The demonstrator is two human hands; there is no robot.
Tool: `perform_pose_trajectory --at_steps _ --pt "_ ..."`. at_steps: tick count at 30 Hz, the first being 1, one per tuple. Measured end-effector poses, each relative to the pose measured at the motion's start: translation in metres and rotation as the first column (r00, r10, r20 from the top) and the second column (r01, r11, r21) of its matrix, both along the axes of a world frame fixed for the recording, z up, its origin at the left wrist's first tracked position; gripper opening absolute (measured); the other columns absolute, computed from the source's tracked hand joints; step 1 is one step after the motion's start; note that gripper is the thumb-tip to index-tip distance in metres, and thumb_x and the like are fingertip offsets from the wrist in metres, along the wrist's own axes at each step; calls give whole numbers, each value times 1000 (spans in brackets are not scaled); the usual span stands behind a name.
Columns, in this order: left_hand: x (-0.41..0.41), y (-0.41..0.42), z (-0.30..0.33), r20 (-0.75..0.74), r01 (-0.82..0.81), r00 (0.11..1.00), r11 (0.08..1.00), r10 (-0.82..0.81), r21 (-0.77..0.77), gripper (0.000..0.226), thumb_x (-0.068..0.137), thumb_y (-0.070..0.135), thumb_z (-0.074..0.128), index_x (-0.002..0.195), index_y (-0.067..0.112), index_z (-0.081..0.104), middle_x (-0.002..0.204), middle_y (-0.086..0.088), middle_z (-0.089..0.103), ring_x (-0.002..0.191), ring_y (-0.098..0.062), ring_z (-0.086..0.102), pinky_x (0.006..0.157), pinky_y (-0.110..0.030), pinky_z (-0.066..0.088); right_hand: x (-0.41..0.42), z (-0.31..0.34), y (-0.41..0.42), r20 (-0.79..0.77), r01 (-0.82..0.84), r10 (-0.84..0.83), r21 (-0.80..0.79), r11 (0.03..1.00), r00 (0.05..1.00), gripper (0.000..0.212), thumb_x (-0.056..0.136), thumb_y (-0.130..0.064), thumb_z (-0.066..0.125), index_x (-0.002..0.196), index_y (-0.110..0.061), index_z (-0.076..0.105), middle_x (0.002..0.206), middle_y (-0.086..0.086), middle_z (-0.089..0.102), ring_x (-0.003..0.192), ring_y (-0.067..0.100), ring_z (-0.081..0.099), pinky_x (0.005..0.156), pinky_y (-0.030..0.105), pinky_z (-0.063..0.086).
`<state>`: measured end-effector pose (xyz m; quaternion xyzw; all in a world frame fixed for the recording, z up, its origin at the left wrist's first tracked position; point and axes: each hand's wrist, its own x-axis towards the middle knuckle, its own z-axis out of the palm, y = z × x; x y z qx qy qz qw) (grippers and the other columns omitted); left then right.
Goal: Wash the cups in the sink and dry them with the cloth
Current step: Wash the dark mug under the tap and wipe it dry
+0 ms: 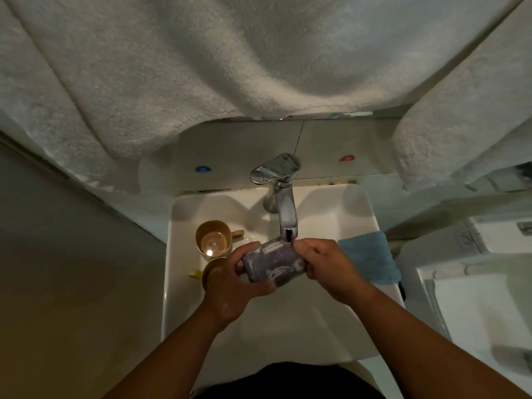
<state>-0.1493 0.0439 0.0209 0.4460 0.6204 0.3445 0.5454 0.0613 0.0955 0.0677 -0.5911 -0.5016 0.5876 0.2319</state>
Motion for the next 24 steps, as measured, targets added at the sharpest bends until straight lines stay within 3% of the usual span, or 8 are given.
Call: perform_pose_trajectory --at_steps 4,7,9,12,15,20,22,24 --pt "-13 5 2 65 26 998 999 -24 -35 91 45 24 97 127 42 63 122 7 70 108 -18 70 84 -48 62 1 1 -1 -22 -157 156 -23 987 987 17 92 -13 69 78 -21 71 68 -1 62 61 9 49 55 22 41" --pt "-13 6 6 14 94 996 995 -94 -18 90 48 25 96 130 41 61 123 9 69 110 -15 68 85 -46 62 -5 3 1 9 -25 25 -67 997 1000 28 99 -29 59 82 -13 74 74 5 71 65 15 63 57 25 48" --pt "-12 7 5 -16 93 996 996 -93 -4 89 51 21 97 130 42 61 120 12 70 107 -13 69 84 -45 62 -6 3 2 -5 19 -19 -66 998 1000 27 100 -26 58 88 -10 76 80 8 75 74 15 71 61 24 55" --pt "-14 8 3 -10 81 997 997 -81 -1 89 54 12 98 130 41 61 120 12 69 106 -13 69 82 -44 63 -6 3 -1 28 -80 81 -30 996 996 16 95 -20 66 82 -15 73 72 -2 72 67 8 66 59 21 51" --pt "-10 8 3 -40 120 992 993 -120 11 89 56 14 98 132 41 60 119 16 69 106 -8 68 81 -39 63 -5 -1 2 33 67 -64 -82 994 997 33 101 -33 57 82 -13 76 76 4 74 73 18 72 64 33 58" --pt "-4 11 3 -61 118 991 992 -115 50 88 58 14 98 133 39 60 121 15 67 108 -5 66 81 -32 62 -6 -4 -5 61 24 -20 -52 998 998 20 95 -25 67 79 -15 72 64 -5 69 57 3 61 52 14 44" --pt "1 11 4 -101 141 986 987 -133 76 88 58 16 98 134 36 59 123 15 66 108 -1 64 83 -26 61 -9 -3 -4 124 108 -105 -16 994 987 31 98 -37 61 78 -17 74 68 0 72 63 11 68 53 18 49" --pt "4 12 4 -92 120 989 989 -113 81 88 58 16 98 134 36 58 123 16 65 109 0 63 84 -29 61 -11 -3 -5 82 68 -68 2 998 994 18 94 -33 68 84 -20 75 77 1 75 73 15 73 62 22 57"
